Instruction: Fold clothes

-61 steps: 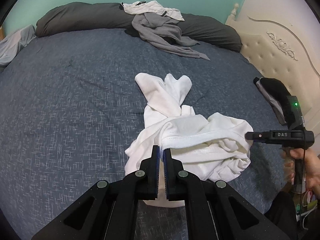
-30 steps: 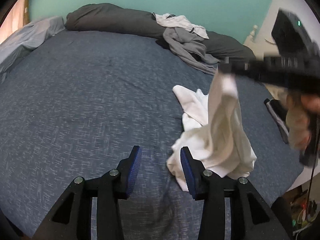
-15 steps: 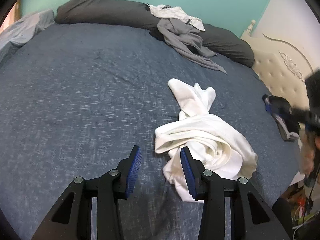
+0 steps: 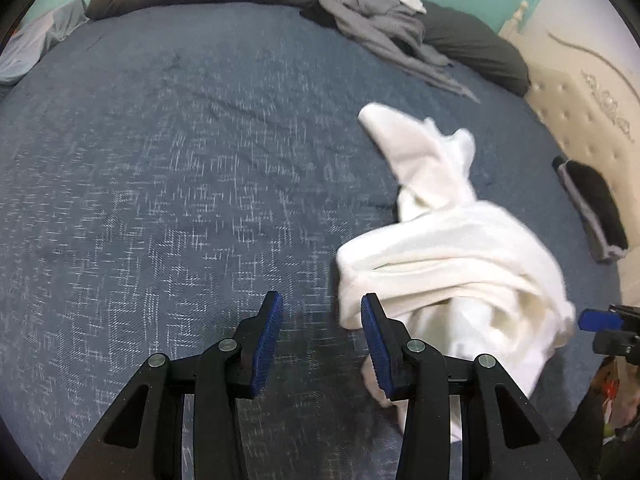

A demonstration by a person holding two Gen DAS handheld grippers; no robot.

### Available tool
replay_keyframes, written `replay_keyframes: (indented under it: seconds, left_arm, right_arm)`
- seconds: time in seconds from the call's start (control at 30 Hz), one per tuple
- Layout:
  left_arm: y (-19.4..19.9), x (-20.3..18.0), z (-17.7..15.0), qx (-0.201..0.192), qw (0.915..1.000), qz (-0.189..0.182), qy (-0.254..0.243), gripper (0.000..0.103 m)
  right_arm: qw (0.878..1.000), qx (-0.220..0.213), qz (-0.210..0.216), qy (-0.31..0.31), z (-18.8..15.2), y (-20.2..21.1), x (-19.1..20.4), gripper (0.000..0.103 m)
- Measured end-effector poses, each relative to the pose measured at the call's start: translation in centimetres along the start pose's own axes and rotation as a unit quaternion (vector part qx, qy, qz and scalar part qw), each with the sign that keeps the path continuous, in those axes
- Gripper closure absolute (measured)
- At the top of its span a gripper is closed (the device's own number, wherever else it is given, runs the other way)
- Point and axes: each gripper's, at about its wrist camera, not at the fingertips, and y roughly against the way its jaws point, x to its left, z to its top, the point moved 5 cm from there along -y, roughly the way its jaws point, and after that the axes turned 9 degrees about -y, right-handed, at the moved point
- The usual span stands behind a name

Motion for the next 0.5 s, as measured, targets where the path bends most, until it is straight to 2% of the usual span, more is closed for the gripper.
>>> replay_keyframes:
  seconds: [0.13,0.27,0.47,0.5]
  left_arm:
    - [-0.3,-0.2,-0.3,-0.006,0.9998,-0.021,0.005,0.059]
    - [-0.5,-0.4,-0.7,-0.002,0.9997,-0.024,-0.008,0.059]
    - [-2.0,-0.3,-0.5,0.005,0.9996,-0.026,-0.001,0.059]
    - [-2.2,-0.4,-0.4,0.008,0.9996,-0.027,-0.004,0.062]
  right_arm:
    - [1.0,0.005,0.005,-0.001,-0.2,-0.6,-0.4,0.066]
    - [1.0,0.011,0.001,0.003,-0.3,-1.2,-0.8,0.066]
    - [1.0,0.011,0.008,-0.005,-0.6,-1.2,-0.6,0.066]
    - [1.0,0.012,0.007,-0.004,-0.7,-1.2,-0.5,0.066]
